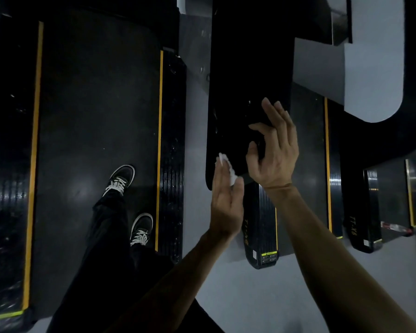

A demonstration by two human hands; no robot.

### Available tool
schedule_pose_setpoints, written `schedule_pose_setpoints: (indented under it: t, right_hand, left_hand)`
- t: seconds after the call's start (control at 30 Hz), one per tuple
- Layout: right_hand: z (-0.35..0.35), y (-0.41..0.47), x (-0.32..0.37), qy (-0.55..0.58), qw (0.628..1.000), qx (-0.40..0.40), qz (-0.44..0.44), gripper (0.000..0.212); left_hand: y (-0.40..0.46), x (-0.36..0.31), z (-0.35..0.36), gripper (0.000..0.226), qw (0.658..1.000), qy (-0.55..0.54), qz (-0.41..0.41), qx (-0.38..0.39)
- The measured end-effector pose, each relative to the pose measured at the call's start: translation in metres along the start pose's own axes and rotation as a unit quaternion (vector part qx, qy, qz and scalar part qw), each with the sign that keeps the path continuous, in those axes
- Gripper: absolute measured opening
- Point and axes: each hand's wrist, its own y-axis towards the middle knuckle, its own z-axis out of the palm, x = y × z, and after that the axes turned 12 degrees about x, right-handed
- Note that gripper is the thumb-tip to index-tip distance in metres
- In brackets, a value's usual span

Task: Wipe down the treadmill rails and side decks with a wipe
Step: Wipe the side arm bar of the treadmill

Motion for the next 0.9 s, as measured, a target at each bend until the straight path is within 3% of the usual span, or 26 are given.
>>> schedule_pose_setpoints:
  t: [0.07,0.17,0.3,0.47,0.53,0.6,0.7,0.73,0.9]
  right_hand:
    - [0.000,0.000,0.001,-0.002,1.000,-0.001,0.003,0.031]
    - [0.000,0.001,0.000,-0.004,1.000,-0.002,0.000,0.032]
    - [0.000,0.000,-0.001,-0.004,1.000,-0.005,-0.006,0.031]
    - [0.000,0.000,-0.001,-0.002,1.000,-0.007,-0.009,0.029]
    - [0.000,0.000,-0.001,-0.005,1.000,-0.006,-0.007,0.029]
    - [0.000,0.000,-0.001,-0.006,1.000,-0.005,-0.007,0.030]
    - [0.001,0.001,0.000,-0.009,1.000,-0.008,-0.006,0.031]
    - [0.000,0.001,0.000,-0.011,1.000,-0.007,-0.005,0.032]
    - [-0.001,0.000,0.000,-0.014,1.000,-0.003,-0.007,0.033]
  left_hand:
    - [0.013,-0.006,0.002,0.064,1.000,-0.006,0.013,-0.011]
    - [0.032,-0.003,-0.006,0.073,0.998,-0.018,-0.062,0.015]
    - [0.029,0.027,-0.018,0.085,0.994,-0.034,-0.101,0.023]
    - [-0.005,0.027,-0.009,0.068,0.990,-0.019,-0.136,0.029]
    - [-0.009,0.012,-0.001,0.066,0.993,-0.015,-0.111,0.027]
    - [-0.004,0.001,0.003,0.064,0.999,-0.019,-0.029,0.006]
    - [0.015,0.016,0.008,0.059,0.996,0.039,0.078,-0.030]
    - [0.023,0.023,0.006,0.061,0.995,0.042,0.079,-0.035]
    - [0.012,0.038,-0.017,0.087,0.989,-0.028,-0.138,0.033]
